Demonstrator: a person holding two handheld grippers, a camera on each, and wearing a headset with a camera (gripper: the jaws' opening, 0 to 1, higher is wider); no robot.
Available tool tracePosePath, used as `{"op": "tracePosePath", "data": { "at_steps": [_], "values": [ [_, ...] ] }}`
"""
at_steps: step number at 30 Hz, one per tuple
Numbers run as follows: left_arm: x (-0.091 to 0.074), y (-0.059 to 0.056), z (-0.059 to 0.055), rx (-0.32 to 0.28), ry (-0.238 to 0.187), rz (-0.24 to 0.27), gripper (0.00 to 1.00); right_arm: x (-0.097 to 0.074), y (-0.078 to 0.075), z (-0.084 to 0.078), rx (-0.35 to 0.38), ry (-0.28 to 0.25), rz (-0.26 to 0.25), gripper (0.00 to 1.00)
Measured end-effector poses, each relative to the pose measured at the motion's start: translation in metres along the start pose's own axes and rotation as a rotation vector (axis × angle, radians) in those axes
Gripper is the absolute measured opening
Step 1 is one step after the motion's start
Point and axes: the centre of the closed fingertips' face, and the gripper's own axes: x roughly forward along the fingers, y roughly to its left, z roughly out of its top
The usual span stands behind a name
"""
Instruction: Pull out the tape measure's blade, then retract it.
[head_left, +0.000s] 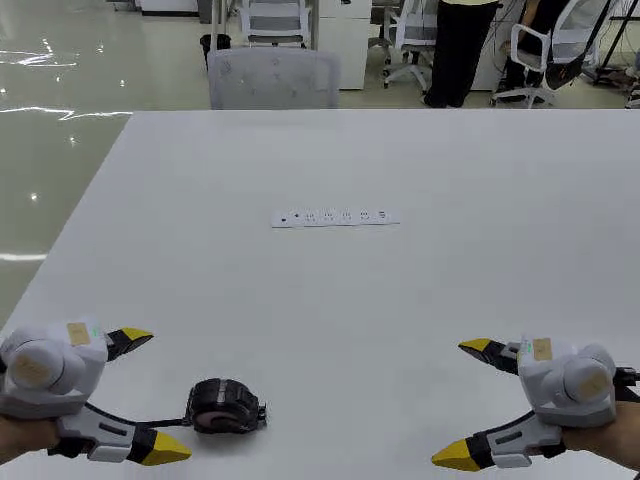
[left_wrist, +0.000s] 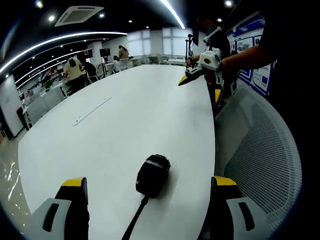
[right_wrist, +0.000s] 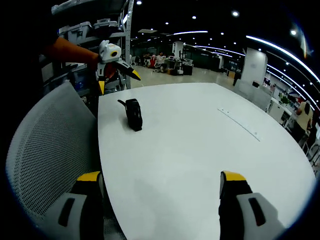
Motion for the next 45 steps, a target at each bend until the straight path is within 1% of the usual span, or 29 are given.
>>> {"op": "tracePosePath", "data": {
  "at_steps": [1, 2, 4, 5, 6, 7, 8, 9, 10, 11, 13, 15, 18, 19, 20, 21, 24, 27, 28, 30, 33, 35, 36, 37, 38, 39, 40, 43, 45],
  "values": [
    [0.003, 0.001, -0.002, 0.035, 0.021, -0.009, 0.98, 0.004, 0.001, 0.002, 0.0, 0.004, 0.014, 0.98],
    [0.006, 0.002, -0.003, 0.051, 0.036, -0.02, 0.97, 0.006, 0.002, 0.003, -0.008, 0.006, 0.021, 0.98],
    [0.008, -0.001, -0.005, 0.078, 0.083, -0.064, 0.96, 0.011, 0.004, 0.004, -0.025, 0.019, 0.03, 0.99],
    [0.009, -0.003, -0.005, 0.097, 0.092, -0.079, 0.96, 0.013, 0.005, 0.006, -0.029, 0.019, 0.037, 0.98],
    [0.009, -0.005, -0.005, 0.124, 0.111, -0.102, 0.96, 0.016, 0.007, 0.008, -0.033, 0.019, 0.046, 0.98],
    [0.01, -0.006, -0.005, 0.141, 0.12, -0.111, 0.96, 0.018, 0.008, 0.009, -0.032, 0.019, 0.056, 0.98],
    [0.013, -0.005, -0.003, 0.12, 0.112, -0.094, 0.95, 0.022, 0.01, 0.011, -0.036, 0.016, 0.067, 0.98],
    [0.014, -0.007, -0.005, 0.112, 0.12, -0.102, 0.92, 0.024, 0.011, 0.013, -0.044, 0.015, 0.073, 0.98],
    [0.015, -0.013, -0.009, 0.112, 0.133, -0.136, 0.91, 0.027, 0.012, 0.015, -0.048, 0.016, 0.079, 0.98],
    [0.018, -0.012, -0.01, 0.117, 0.13, -0.139, 0.91, 0.032, 0.013, 0.017, -0.052, 0.014, 0.091, 0.98],
    [0.024, -0.011, -0.013, 0.107, 0.14, -0.139, 0.91, 0.038, 0.013, 0.02, -0.054, 0.011, 0.097, 0.97],
    [0.031, -0.009, -0.015, 0.117, 0.149, -0.129, 0.91, 0.044, 0.014, 0.022, -0.054, 0.012, 0.109, 0.97],
    [0.042, -0.009, -0.016, 0.114, 0.151, -0.133, 0.88, 0.053, 0.014, 0.024, -0.057, 0.021, 0.123, 0.97],
    [0.044, -0.009, -0.016, 0.111, 0.154, -0.133, 0.85, 0.055, 0.013, 0.024, -0.056, 0.024, 0.126, 0.97],
    [0.047, -0.009, -0.019, 0.109, 0.163, -0.139, 0.82, 0.057, 0.013, 0.024, -0.048, 0.03, 0.132, 0.96],
    [0.05, -0.01, -0.023, 0.105, 0.186, -0.146, 0.8, 0.061, 0.013, 0.026, -0.046, 0.032, 0.139, 0.95],
    [0.057, -0.011, -0.026, 0.103, 0.184, -0.161, 0.77, 0.07, 0.015, 0.026, -0.063, 0.052, 0.159, 0.95],
    [0.061, -0.008, -0.03, 0.139, 0.208, -0.166, 0.66, 0.079, 0.016, 0.029, -0.08, 0.059, 0.169, 0.92],
    [0.064, -0.006, -0.03, 0.152, 0.207, -0.166, 0.63, 0.084, 0.017, 0.032, -0.074, 0.052, 0.171, 0.92],
    [0.066, -0.005, -0.029, 0.154, 0.201, -0.171, 0.62, 0.091, 0.019, 0.037, -0.075, 0.041, 0.184, 0.92],
    [0.072, -0.001, -0.028, 0.163, 0.207, -0.175, 0.57, 0.106, 0.024, 0.04, -0.08, 0.044, 0.196, 0.89],
    [0.072, -0.006, -0.026, 0.22, 0.219, -0.221, 0.44, 0.114, 0.031, 0.042, -0.081, 0.052, 0.225, 0.87],
    [0.073, -0.009, -0.025, 0.245, 0.212, -0.243, 0.4, 0.118, 0.036, 0.044, -0.083, 0.051, 0.245, 0.87],
    [0.074, -0.009, -0.025, 0.226, 0.219, -0.236, 0.4, 0.122, 0.039, 0.046, -0.083, 0.05, 0.255, 0.87],
    [0.075, -0.011, -0.026, 0.221, 0.236, -0.246, 0.4, 0.126, 0.043, 0.046, -0.093, 0.06, 0.271, 0.85],
    [0.075, -0.013, -0.026, 0.224, 0.232, -0.251, 0.39, 0.129, 0.044, 0.047, -0.103, 0.061, 0.282, 0.83],
    [0.076, -0.014, -0.026, 0.226, 0.229, -0.257, 0.36, 0.133, 0.042, 0.047, -0.099, 0.063, 0.276, 0.81],
    [0.083, -0.011, -0.031, 0.228, 0.241, -0.238, 0.36, 0.149, 0.045, 0.054, -0.108, 0.06, 0.293, 0.75],
    [0.087, -0.006, -0.038, 0.245, 0.277, -0.217, 0.34, 0.158, 0.046, 0.057, -0.095, 0.065, 0.304, 0.75]
  ]
}}
